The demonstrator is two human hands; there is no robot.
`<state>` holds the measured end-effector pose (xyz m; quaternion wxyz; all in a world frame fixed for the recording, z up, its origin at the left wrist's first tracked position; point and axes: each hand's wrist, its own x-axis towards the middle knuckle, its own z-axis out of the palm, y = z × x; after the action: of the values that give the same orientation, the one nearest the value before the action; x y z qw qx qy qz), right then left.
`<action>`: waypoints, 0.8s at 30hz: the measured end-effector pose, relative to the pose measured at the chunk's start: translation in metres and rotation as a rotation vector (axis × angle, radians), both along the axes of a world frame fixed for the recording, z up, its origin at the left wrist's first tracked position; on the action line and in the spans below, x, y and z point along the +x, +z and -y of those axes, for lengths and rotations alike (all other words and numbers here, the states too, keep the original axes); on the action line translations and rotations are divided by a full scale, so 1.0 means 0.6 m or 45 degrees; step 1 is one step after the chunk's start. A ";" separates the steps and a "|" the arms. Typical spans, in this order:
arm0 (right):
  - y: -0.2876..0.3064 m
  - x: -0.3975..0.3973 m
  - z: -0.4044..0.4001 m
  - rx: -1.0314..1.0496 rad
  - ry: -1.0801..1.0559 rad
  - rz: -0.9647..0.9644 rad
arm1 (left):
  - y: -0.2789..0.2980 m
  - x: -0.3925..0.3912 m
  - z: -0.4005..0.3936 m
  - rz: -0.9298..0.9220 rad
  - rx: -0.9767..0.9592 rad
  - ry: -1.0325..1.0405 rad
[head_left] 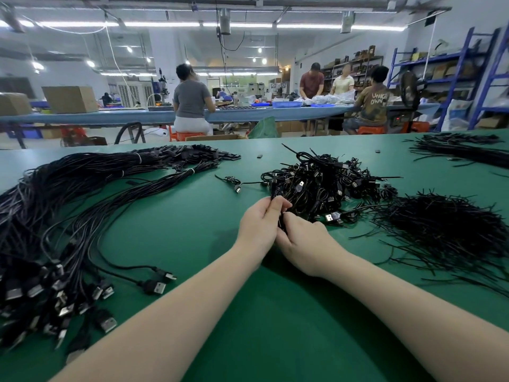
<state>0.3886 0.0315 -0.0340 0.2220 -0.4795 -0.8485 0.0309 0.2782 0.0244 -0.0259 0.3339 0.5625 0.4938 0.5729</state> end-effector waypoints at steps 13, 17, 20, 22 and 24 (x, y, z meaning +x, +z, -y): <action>-0.013 0.003 0.002 0.340 -0.166 0.270 | 0.003 -0.006 0.006 0.100 -0.062 -0.169; -0.006 0.013 -0.012 0.286 -0.334 0.118 | 0.010 -0.028 0.000 -0.195 0.039 0.018; -0.013 0.027 -0.022 0.203 -0.445 0.106 | 0.009 -0.051 0.005 -0.717 0.308 0.336; -0.015 0.030 -0.027 0.154 -0.449 0.137 | 0.003 -0.057 0.001 -0.972 0.569 0.505; -0.013 0.026 -0.026 0.156 -0.387 0.155 | -0.002 -0.055 -0.009 -1.279 0.779 0.551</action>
<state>0.4041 0.0470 -0.0416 0.2012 -0.5887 -0.7784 -0.0839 0.2450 0.0299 -0.0268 -0.2385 0.7207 0.5068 0.4085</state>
